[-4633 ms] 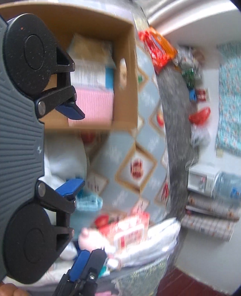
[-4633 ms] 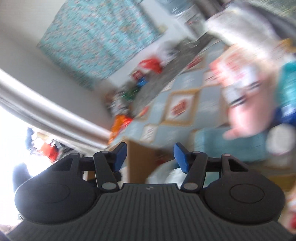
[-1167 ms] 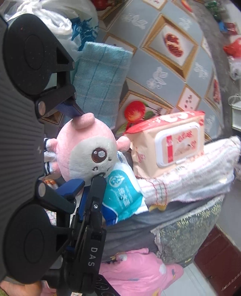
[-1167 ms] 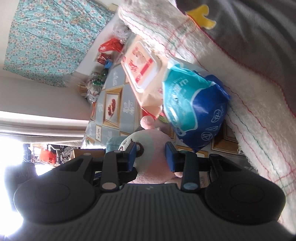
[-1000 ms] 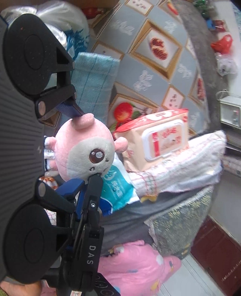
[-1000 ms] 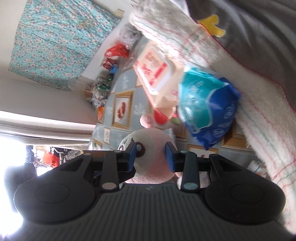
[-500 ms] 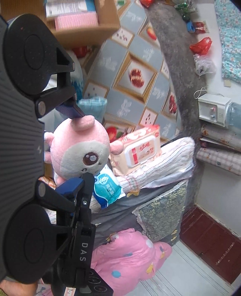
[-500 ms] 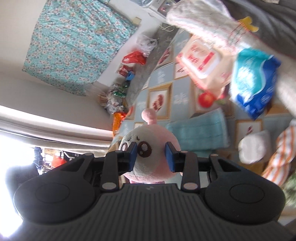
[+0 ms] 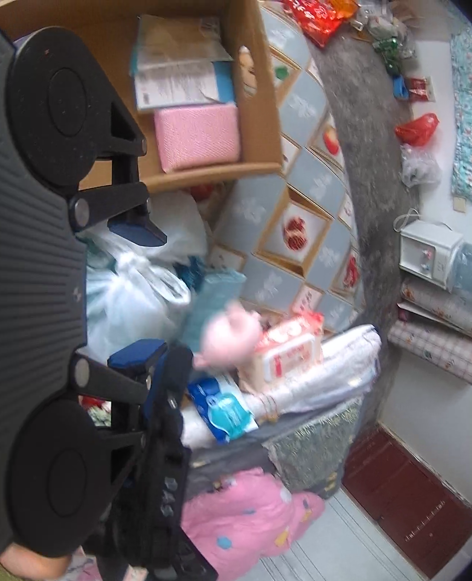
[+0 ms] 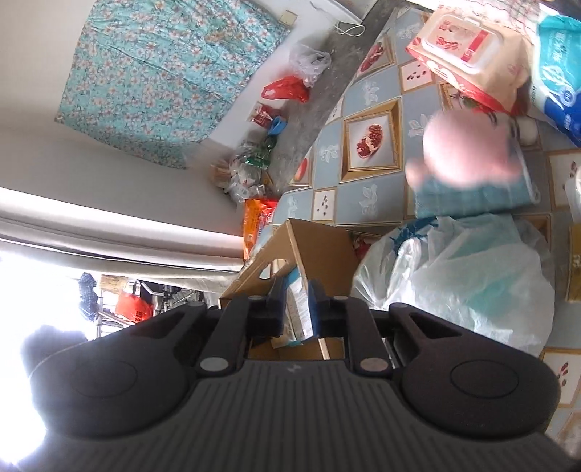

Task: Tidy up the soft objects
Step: 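Lift the pink plush toy with the left tool and carry it toward the box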

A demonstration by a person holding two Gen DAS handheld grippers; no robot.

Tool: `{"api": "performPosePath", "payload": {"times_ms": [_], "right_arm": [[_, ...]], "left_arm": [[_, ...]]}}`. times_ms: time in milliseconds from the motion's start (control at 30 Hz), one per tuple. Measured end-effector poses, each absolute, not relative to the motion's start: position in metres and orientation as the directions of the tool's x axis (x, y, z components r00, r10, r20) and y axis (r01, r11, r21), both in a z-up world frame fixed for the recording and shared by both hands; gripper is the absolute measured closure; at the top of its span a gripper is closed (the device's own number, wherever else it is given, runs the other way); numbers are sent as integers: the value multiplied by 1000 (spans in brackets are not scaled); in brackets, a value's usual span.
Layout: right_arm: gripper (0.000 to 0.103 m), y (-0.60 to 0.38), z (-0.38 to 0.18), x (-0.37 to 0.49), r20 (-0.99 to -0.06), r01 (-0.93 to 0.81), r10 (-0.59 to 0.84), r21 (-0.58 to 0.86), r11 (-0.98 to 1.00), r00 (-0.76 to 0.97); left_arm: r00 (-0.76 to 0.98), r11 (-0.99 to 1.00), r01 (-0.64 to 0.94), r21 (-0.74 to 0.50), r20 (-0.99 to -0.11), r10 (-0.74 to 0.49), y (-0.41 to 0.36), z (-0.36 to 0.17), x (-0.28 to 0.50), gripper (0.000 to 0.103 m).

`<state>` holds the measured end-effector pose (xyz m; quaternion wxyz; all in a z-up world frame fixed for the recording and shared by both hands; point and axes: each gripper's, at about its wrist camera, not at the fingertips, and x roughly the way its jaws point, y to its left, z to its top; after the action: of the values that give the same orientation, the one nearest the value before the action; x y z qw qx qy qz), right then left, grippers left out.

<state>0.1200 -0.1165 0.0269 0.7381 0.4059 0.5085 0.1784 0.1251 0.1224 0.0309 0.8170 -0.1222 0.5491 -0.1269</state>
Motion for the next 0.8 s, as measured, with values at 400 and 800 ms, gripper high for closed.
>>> {"api": "performPosePath", "payload": {"times_ms": [400, 800], "right_arm": [[63, -172, 7, 107, -672, 254, 579, 725, 640, 461], [51, -244, -8, 133, -676, 281, 562, 723, 631, 477]], "left_arm": [[327, 951, 58, -305, -894, -307, 113, 9, 128, 39], [349, 961, -4, -278, -900, -259, 67, -4, 169, 33]]}}
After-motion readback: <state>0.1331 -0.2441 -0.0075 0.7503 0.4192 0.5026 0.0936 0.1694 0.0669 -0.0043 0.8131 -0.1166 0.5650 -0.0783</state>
